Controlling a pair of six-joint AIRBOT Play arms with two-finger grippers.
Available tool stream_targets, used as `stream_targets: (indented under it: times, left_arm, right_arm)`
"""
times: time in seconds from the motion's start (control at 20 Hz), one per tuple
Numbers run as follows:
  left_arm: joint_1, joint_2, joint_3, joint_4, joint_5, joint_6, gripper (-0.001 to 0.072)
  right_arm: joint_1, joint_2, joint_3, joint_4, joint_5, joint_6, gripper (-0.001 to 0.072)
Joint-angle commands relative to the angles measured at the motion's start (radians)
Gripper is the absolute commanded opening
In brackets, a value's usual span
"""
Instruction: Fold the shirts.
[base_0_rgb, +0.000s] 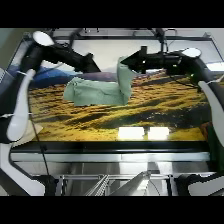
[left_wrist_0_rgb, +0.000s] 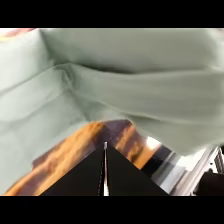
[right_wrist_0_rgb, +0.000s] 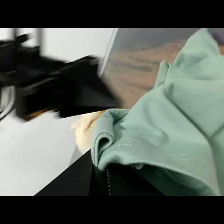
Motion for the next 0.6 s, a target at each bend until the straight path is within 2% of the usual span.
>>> stream_targets:
  times: [0.0, 0.25, 0.3, 0.35, 0.4, 0.5, 0.55]
  left_arm:
    - [0.169, 0.169, -0.087, -0.006, -0.114, 0.005, -0.0001]
    - [0.298, 0.332, -0.307, -0.007, -0.072, 0.085, -0.0001]
    - [0.306, 0.352, -0.348, -0.007, -0.054, 0.093, -0.0001]
    - [0.312, 0.372, -0.391, -0.011, -0.028, 0.094, 0.0003]
    - [0.313, 0.388, -0.431, -0.015, -0.003, 0.102, 0.0017]
    - [0.307, 0.414, -0.505, -0.014, 0.048, 0.122, 0.0018]
    - [0.304, 0.420, -0.536, -0.015, 0.067, 0.130, 0.0017]
  right_arm:
    - [0.177, -0.116, 0.106, 0.002, -0.289, 0.000, 0.0015]
    - [0.379, -0.480, 0.519, 0.004, -0.494, 0.007, 0.0016]
    - [0.407, -0.532, 0.561, 0.034, -0.508, 0.002, 0.0064]
    - [0.428, -0.551, 0.555, 0.107, -0.512, -0.058, 0.0279]
    - [0.443, -0.554, 0.530, 0.176, -0.511, -0.164, 0.0343]
    - [0.437, -0.528, 0.468, 0.315, -0.449, -0.346, 0.0340]
    - [0.416, -0.515, 0.458, 0.344, -0.389, -0.383, 0.0323]
